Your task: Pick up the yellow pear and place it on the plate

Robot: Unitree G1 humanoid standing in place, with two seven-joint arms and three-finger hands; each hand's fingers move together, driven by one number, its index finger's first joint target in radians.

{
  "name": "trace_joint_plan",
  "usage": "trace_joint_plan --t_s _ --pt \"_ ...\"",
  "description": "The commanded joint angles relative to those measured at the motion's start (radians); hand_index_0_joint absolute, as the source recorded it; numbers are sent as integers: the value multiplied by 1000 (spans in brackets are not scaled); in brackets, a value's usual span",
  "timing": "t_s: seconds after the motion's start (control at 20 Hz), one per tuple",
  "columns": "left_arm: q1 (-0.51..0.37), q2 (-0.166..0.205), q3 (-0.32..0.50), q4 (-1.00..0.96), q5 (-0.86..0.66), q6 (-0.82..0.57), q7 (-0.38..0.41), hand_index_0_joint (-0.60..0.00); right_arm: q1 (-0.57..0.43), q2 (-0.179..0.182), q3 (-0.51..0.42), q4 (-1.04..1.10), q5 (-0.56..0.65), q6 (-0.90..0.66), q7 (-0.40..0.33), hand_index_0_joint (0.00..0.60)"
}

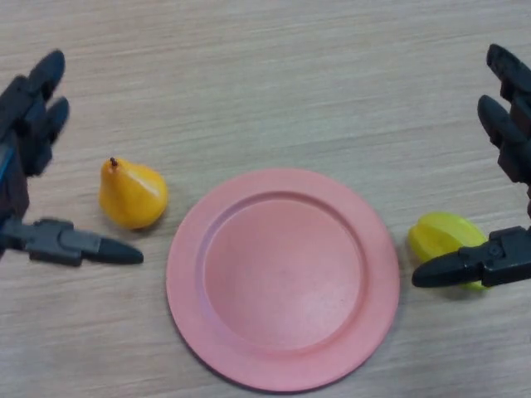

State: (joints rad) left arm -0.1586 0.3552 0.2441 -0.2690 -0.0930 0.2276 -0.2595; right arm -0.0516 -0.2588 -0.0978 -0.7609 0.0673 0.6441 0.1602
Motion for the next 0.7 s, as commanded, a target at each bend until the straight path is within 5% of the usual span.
trace_joint_plan --t_s 0.05,0.3,0.7 --pt "-83 74 44 40 21 -217 76 0 -17 -18 -87 -68 41 -126 -15 0" --pt "-207 110 -2 365 38 -344 144 0 -1 -22 -112 -77 58 -132 -31 0" --pt "-324 56 -88 718 20 -469 177 0 45 -13 -148 -162 102 -86 -49 0"
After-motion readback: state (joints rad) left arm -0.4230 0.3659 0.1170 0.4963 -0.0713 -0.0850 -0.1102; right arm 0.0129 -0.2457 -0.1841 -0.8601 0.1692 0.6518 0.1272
